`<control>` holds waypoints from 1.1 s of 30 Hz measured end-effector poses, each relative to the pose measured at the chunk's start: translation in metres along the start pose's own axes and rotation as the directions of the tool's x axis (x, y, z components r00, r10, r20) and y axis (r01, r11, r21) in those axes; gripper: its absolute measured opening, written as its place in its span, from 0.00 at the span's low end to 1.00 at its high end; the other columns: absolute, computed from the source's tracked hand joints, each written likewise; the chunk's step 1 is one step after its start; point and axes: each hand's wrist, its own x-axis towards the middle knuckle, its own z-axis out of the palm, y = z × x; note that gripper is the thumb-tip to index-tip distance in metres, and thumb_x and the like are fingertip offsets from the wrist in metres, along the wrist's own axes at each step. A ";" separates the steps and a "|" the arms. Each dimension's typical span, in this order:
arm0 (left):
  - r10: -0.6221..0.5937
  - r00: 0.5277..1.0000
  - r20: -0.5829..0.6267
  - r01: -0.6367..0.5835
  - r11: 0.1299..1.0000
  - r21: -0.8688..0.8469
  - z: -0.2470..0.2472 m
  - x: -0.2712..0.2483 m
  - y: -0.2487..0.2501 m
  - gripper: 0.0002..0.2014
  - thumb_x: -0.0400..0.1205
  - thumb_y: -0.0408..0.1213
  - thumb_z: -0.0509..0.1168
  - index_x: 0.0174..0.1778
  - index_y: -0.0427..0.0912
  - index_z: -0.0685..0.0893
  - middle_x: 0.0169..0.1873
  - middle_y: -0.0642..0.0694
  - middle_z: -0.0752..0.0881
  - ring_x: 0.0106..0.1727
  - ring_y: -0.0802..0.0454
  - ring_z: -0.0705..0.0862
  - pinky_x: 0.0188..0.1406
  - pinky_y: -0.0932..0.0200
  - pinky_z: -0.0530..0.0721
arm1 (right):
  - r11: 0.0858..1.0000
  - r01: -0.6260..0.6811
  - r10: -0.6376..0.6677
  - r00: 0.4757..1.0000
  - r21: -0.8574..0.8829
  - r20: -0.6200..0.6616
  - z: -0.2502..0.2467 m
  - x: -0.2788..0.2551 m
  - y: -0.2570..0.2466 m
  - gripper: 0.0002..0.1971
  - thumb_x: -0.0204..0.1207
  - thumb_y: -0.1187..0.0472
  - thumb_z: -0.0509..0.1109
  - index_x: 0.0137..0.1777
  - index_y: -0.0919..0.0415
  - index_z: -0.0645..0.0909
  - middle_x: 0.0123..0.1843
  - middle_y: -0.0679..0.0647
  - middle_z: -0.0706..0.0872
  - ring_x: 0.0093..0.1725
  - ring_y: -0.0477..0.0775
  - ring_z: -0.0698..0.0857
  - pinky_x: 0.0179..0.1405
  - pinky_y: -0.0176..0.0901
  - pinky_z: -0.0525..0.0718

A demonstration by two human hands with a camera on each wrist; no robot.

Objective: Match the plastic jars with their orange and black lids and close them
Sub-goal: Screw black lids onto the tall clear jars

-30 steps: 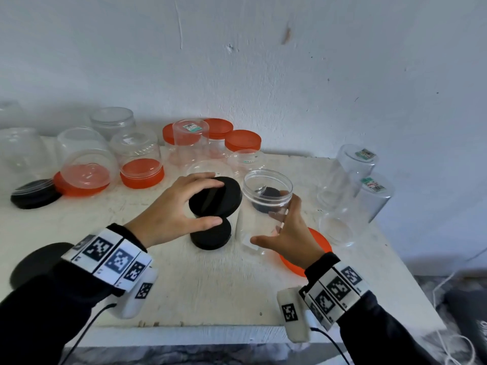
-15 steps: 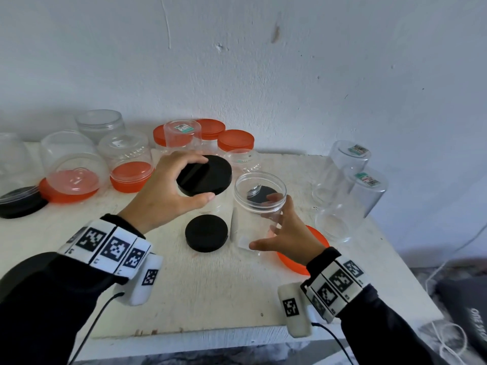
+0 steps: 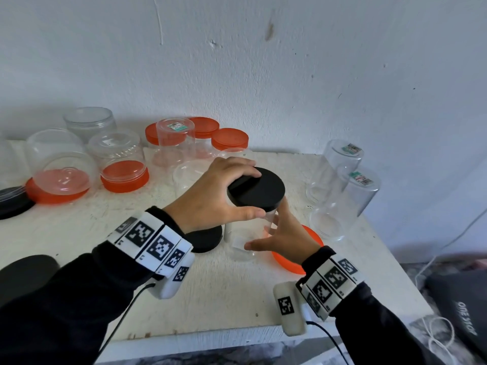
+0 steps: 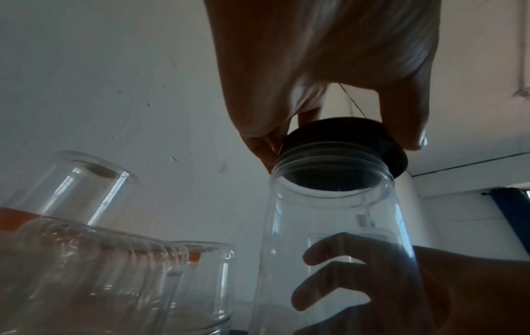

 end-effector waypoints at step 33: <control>-0.286 0.957 0.039 0.274 0.856 -0.439 0.034 -0.019 -0.021 0.52 0.61 0.40 0.79 0.74 0.56 0.51 0.62 0.73 0.66 0.63 0.81 0.68 0.60 0.81 0.67 | 0.743 0.257 -0.167 0.965 -0.618 0.201 -0.040 0.016 -0.104 0.41 0.63 0.42 0.77 0.75 0.46 0.63 0.70 0.45 0.72 0.67 0.46 0.75 0.60 0.40 0.79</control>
